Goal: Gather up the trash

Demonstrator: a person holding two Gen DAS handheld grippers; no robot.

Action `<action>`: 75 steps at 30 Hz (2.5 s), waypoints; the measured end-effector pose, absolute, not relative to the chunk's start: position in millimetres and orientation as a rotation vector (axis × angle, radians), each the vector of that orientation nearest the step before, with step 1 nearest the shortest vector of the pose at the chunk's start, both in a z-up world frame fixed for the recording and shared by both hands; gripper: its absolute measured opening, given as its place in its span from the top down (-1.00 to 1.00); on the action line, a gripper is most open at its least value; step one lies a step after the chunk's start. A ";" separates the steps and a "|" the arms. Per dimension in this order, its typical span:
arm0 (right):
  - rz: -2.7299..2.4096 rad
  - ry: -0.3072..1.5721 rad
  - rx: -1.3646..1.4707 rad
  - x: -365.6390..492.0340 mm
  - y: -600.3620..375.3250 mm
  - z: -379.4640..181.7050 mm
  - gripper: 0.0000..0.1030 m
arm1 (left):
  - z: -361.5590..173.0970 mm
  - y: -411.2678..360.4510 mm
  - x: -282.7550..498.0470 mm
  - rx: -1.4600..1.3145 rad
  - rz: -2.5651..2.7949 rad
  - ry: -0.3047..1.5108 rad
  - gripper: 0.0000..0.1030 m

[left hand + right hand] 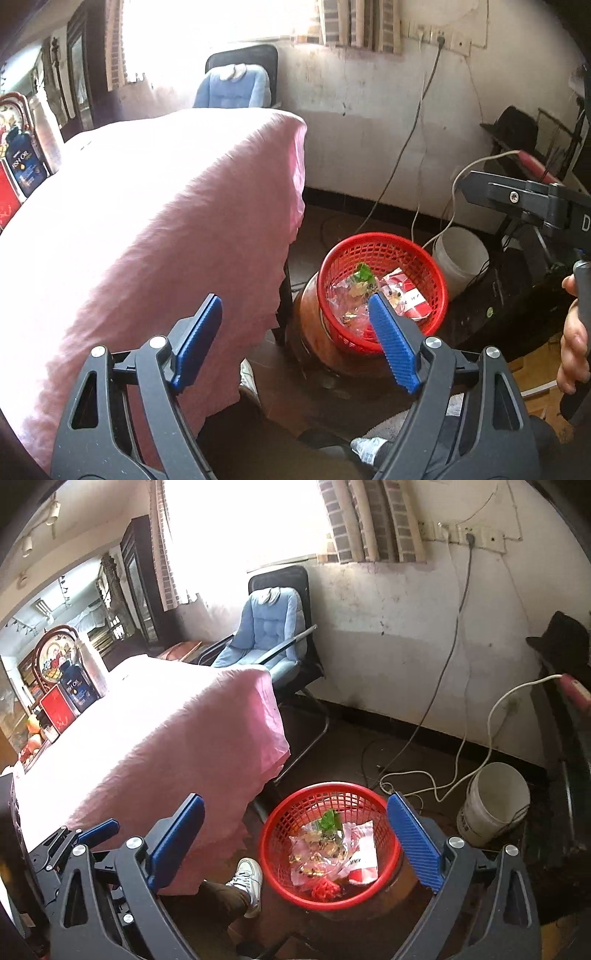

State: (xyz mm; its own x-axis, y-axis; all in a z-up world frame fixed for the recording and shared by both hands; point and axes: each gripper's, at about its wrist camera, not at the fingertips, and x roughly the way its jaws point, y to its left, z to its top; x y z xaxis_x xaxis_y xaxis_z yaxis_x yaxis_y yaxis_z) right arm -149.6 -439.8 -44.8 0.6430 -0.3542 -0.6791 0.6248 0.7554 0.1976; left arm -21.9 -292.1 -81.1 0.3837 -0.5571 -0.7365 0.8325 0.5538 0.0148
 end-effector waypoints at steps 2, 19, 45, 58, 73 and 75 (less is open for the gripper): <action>-0.598 0.656 0.444 -155.0 -429.1 -38.0 -0.88 | -74.1 -281.5 -22.5 0.401 -0.934 0.741 -0.57; -0.734 0.751 0.395 -203.2 -400.7 -79.5 -0.89 | -56.7 -257.6 -41.3 0.405 -0.876 0.701 -0.77; -0.721 0.769 0.465 -218.7 -432.8 -127.4 -0.89 | -112.8 -316.7 -52.0 0.544 -0.800 0.790 -0.77; -0.698 0.781 0.469 -214.9 -430.6 -130.5 -0.89 | -112.4 -316.7 -54.0 0.553 -0.805 0.780 -0.80; -0.690 0.793 0.472 -212.5 -430.4 -132.5 -0.89 | -113.0 -318.7 -55.8 0.559 -0.817 0.787 -0.80; -0.690 0.791 0.475 -212.4 -430.8 -132.6 -0.89 | -113.1 -318.5 -55.6 0.558 -0.808 0.782 -0.80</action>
